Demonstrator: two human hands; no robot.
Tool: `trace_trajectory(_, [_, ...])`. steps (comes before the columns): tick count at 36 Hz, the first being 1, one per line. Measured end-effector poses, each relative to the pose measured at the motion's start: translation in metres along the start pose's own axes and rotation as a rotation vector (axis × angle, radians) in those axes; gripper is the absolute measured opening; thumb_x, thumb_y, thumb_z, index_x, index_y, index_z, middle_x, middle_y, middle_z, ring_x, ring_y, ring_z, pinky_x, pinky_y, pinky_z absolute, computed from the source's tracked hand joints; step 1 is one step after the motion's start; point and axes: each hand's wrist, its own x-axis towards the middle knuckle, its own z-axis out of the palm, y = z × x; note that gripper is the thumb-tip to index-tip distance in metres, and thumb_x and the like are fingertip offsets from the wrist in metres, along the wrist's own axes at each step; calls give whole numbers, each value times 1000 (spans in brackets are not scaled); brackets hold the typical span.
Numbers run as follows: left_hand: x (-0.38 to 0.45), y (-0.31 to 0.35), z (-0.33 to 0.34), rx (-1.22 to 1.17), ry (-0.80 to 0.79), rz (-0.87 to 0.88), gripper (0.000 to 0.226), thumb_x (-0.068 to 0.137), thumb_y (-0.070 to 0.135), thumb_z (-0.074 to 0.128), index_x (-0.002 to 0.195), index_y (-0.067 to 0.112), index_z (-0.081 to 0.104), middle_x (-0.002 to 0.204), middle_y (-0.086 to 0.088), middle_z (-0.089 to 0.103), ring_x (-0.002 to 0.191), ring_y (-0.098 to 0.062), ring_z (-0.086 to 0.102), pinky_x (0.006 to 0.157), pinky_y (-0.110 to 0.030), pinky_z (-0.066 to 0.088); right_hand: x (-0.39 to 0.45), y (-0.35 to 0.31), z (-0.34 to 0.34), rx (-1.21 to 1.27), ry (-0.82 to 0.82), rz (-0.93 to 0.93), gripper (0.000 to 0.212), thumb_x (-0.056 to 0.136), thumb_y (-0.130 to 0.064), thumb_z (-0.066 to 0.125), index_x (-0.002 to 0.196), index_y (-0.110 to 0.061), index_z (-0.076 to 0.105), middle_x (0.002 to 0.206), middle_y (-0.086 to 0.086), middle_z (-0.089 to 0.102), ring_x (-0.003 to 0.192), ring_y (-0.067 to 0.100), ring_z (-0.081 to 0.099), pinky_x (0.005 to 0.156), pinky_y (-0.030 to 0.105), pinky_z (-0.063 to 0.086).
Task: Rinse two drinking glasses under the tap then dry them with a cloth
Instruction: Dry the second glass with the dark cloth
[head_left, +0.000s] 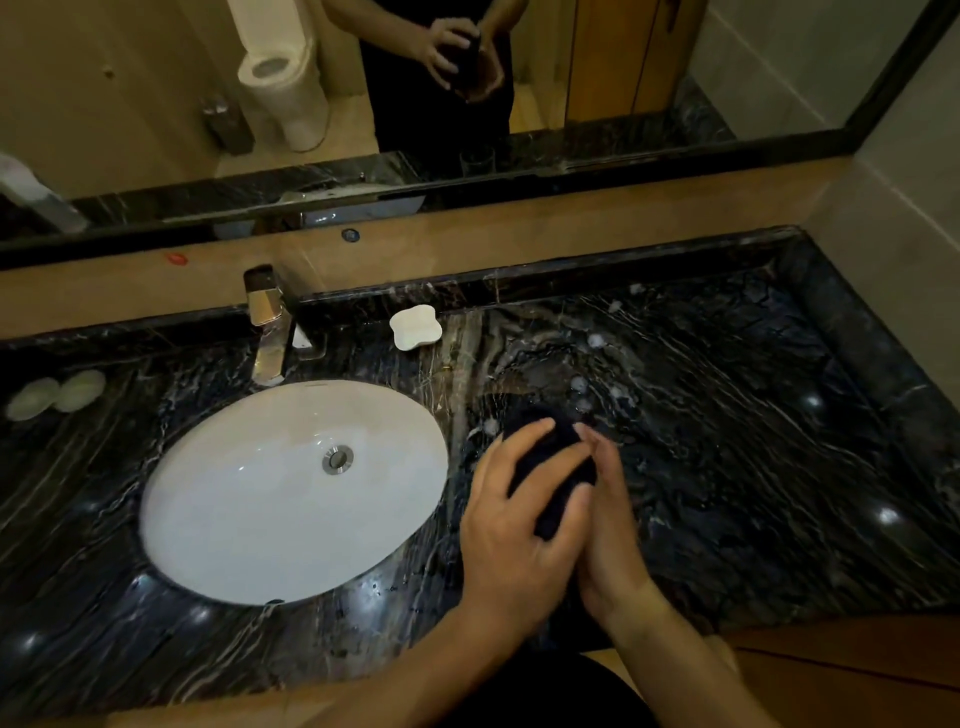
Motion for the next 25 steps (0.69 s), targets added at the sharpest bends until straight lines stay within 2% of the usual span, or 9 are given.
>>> trace_trajectory(3, [13,4,-2,-49,33,-102,26,92,33,59,114,31,72,135,11,55,125,-5,53,103,-21,43,-2,0,1,-93,2,-13,53,86,-67,59,125,-31,60,121,-3,69,114,18,67,92,36,54])
trace_trajectory(5, [25,5,-5,-102,52,-173,24,91,33,58,109,30,74,129,11,59,121,-1,55,101,-14,41,-3,-3,-1,-44,-33,3,40,93,-55,54,124,-31,61,118,-6,71,110,12,68,88,32,56])
trace_trajectory(8, [41,3,-9,-231,53,-309,19,92,28,60,104,33,73,121,11,63,118,-1,57,101,-18,43,-5,-10,-4,137,-117,72,51,81,-47,68,127,-26,59,121,7,70,111,27,69,92,50,56])
trace_trajectory(11, [45,5,-10,-360,41,-436,25,97,14,59,105,32,74,117,9,68,114,-2,60,102,-30,47,-1,-17,-4,255,-157,85,55,75,-26,75,127,-28,56,110,7,74,95,24,72,71,42,59])
trace_trajectory(14, [37,9,-8,-321,54,-401,26,97,18,57,105,37,72,120,12,66,116,1,58,100,-23,46,7,-24,-3,370,-139,75,56,73,-17,73,124,-27,55,103,4,75,86,20,73,66,37,58])
trace_trajectory(18, [15,9,-6,-225,68,-232,24,93,31,55,110,37,71,126,12,62,123,-3,55,102,-16,41,20,-27,-7,405,-61,120,57,68,-23,83,120,-27,59,120,14,66,102,29,66,87,45,54])
trace_trajectory(21, [0,8,-5,-190,17,-126,26,94,25,57,115,25,72,134,3,58,128,-6,53,104,-14,39,23,-25,-8,425,-5,146,69,74,-31,81,135,-17,54,138,20,59,123,37,59,107,51,45])
trace_trajectory(23, [4,8,-5,-184,3,-114,26,95,25,57,115,24,72,134,4,58,128,-7,53,104,-17,41,21,-21,-6,373,-4,187,83,68,-41,84,140,-15,52,135,20,61,122,37,61,100,49,51])
trace_trajectory(25, [17,7,-7,-179,14,-182,23,94,25,58,112,27,73,128,8,60,123,-2,54,102,-14,40,18,-16,-7,317,-35,232,79,70,-43,82,137,-12,55,129,20,65,117,36,64,88,42,58])
